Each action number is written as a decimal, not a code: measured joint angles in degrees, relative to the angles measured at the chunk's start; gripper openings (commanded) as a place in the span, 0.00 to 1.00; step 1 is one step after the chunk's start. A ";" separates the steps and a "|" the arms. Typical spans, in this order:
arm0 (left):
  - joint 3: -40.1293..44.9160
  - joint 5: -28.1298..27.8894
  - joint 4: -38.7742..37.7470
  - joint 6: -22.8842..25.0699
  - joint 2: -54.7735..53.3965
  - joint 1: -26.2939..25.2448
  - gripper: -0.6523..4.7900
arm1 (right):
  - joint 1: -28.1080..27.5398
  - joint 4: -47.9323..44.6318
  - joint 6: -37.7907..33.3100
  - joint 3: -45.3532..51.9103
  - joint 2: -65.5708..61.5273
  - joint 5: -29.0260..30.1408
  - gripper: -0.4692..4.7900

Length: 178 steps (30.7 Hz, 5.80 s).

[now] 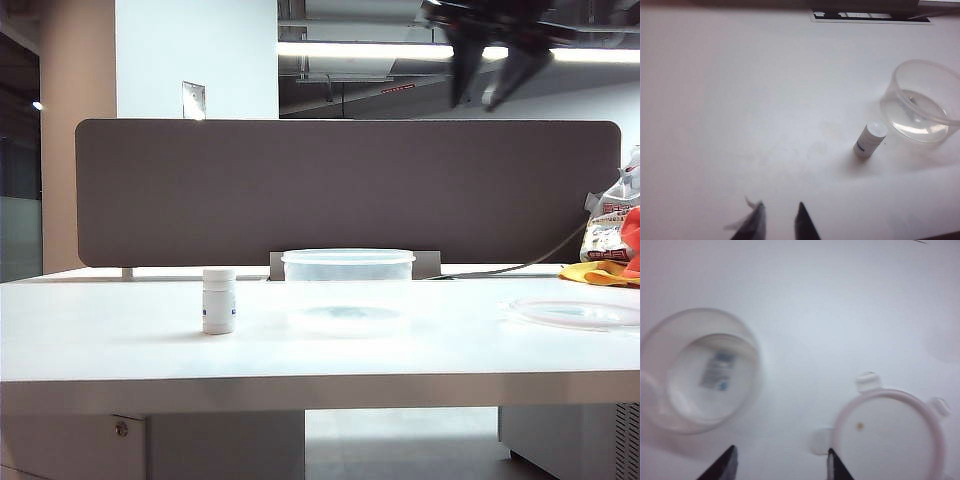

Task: Remove the lid of the round box, pick up the small white medicine bottle inside, and place it on the table.

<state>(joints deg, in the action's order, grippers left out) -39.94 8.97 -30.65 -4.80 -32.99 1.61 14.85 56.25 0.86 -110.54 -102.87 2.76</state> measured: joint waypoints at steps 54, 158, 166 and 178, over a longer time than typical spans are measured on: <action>8.02 -2.54 9.49 -1.38 0.17 -0.07 0.27 | -18.43 -37.64 -3.76 48.17 36.81 6.36 0.08; 39.52 -8.63 30.91 6.27 32.83 -1.09 0.23 | -18.21 -51.23 -8.96 110.03 102.73 11.19 0.08; 39.52 -8.61 30.86 6.27 32.83 -1.09 0.23 | -18.21 -51.23 -8.96 110.03 102.73 11.19 0.08; 39.52 -8.61 30.88 6.27 32.81 -1.09 0.23 | -16.72 -51.21 -1.31 110.03 102.73 6.19 0.08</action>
<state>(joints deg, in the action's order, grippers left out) -0.43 0.36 0.23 1.48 -0.19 0.51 -1.87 5.04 -0.45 -0.51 -0.14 8.95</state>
